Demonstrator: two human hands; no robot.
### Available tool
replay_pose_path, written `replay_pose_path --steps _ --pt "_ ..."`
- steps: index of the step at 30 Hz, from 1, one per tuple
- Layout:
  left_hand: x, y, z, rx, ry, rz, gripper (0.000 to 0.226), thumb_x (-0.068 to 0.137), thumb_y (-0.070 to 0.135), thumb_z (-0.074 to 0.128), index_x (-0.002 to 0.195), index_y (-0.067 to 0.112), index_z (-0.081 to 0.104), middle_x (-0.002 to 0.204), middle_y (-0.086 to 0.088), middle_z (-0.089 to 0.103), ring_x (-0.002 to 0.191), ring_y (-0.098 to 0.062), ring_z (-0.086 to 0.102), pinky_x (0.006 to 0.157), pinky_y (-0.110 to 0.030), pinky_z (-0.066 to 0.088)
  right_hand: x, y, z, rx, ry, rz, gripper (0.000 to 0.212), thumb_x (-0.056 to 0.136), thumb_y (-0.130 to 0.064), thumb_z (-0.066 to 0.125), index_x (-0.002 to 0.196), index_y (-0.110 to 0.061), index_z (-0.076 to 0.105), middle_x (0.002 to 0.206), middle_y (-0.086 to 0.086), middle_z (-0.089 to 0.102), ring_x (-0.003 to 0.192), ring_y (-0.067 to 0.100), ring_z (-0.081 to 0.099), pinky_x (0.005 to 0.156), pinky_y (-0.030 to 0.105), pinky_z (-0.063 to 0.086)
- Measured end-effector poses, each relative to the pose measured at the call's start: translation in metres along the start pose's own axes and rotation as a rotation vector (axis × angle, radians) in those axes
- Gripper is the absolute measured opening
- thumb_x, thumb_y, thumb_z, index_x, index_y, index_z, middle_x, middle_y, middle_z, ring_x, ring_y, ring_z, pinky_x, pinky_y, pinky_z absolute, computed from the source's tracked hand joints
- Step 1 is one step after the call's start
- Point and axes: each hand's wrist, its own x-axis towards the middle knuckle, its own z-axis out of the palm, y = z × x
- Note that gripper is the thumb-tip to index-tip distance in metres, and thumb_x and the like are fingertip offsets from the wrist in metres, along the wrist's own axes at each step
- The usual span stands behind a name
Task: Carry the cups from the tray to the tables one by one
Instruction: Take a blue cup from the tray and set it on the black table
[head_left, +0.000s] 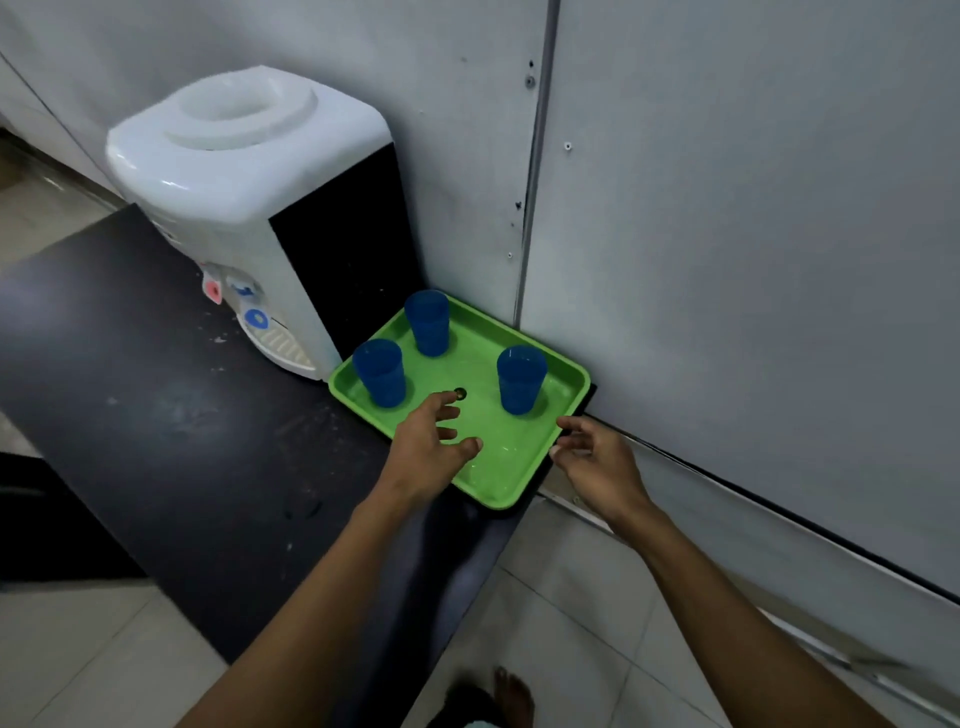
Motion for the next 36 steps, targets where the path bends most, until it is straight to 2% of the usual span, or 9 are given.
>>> replay_pose_path --steps 4,8,12,15,18,24,30,34,36 --pt "0.042 -0.001 0.015 0.013 -0.034 -0.015 0.072 0.078 0.014 0.081 0.141 0.014 0.045 0.129 -0.004 0.060 0.105 -0.020 0.063 0.083 -0.028 0.054 0.038 0.009 0.004 0.017 -0.009 0.066 0.037 0.083 -0.009 0.068 0.119 -0.016 0.064 0.088 0.003 0.065 0.087 0.024 0.067 0.080 0.035 0.054" --pt "0.084 -0.006 0.029 0.027 -0.083 -0.032 0.078 0.075 0.013 0.083 0.142 0.015 0.043 0.130 -0.004 0.059 0.107 -0.018 0.062 0.082 -0.024 0.053 0.075 0.017 0.008 -0.017 -0.027 0.091 0.042 0.085 -0.009 0.066 0.126 -0.016 0.061 0.097 0.003 0.061 0.076 0.017 0.061 0.070 0.028 0.049" --pt "0.125 -0.013 0.046 0.024 -0.154 -0.029 0.086 0.070 0.009 0.086 0.144 0.016 0.041 0.130 -0.001 0.056 0.111 -0.016 0.058 0.074 -0.017 0.050 0.107 0.021 0.012 -0.061 -0.068 0.088 0.046 0.089 -0.010 0.063 0.134 -0.019 0.055 0.113 0.005 0.061 0.082 0.010 0.061 0.067 0.015 0.044" --pt "0.147 -0.021 0.059 0.007 -0.179 -0.016 0.092 0.064 0.008 0.089 0.142 0.015 0.043 0.131 -0.002 0.058 0.117 -0.019 0.057 0.091 -0.034 0.053 0.125 0.020 0.018 -0.036 -0.106 0.082 0.050 0.092 -0.008 0.060 0.140 -0.019 0.049 0.128 0.008 0.059 0.104 0.017 0.063 0.086 0.026 0.051" --pt "0.159 -0.029 0.069 -0.006 -0.199 0.023 0.088 0.060 0.006 0.090 0.137 0.015 0.048 0.128 -0.001 0.062 0.116 -0.018 0.059 0.096 -0.034 0.050 0.138 0.022 0.024 -0.003 -0.130 0.039 0.053 0.094 -0.002 0.054 0.143 -0.017 0.045 0.137 0.006 0.057 0.126 0.017 0.056 0.106 0.035 0.046" --pt "0.173 -0.037 0.079 -0.063 -0.237 0.057 0.084 0.057 0.005 0.090 0.130 0.020 0.052 0.121 0.001 0.065 0.116 -0.016 0.059 0.103 -0.040 0.049 0.150 0.031 0.027 0.049 -0.136 0.003 0.052 0.092 0.005 0.047 0.140 -0.015 0.049 0.133 0.002 0.061 0.125 0.013 0.056 0.105 0.029 0.045" --pt "0.179 -0.038 0.079 -0.107 -0.270 0.072 0.083 0.055 0.002 0.089 0.128 0.018 0.054 0.117 0.000 0.065 0.111 -0.017 0.061 0.098 -0.028 0.051 0.156 0.031 0.030 0.041 -0.120 0.006 0.051 0.091 0.008 0.047 0.137 -0.013 0.051 0.128 0.003 0.063 0.120 0.011 0.058 0.097 0.017 0.044" --pt "0.180 -0.036 0.078 -0.122 -0.275 0.072 0.084 0.051 0.005 0.087 0.128 0.016 0.055 0.116 -0.001 0.065 0.107 -0.014 0.062 0.088 -0.015 0.051 0.154 0.029 0.033 0.063 -0.106 0.007 0.049 0.092 0.009 0.046 0.136 -0.012 0.052 0.120 -0.004 0.062 0.118 0.009 0.057 0.094 0.010 0.042" --pt "0.179 -0.034 0.077 -0.115 -0.266 0.084 0.081 0.051 0.004 0.086 0.126 0.015 0.056 0.113 -0.001 0.066 0.105 -0.014 0.062 0.085 -0.014 0.052 0.153 0.028 0.034 0.066 -0.097 0.001 0.050 0.091 0.010 0.046 0.135 -0.013 0.052 0.121 -0.003 0.062 0.119 0.009 0.057 0.098 0.013 0.043"
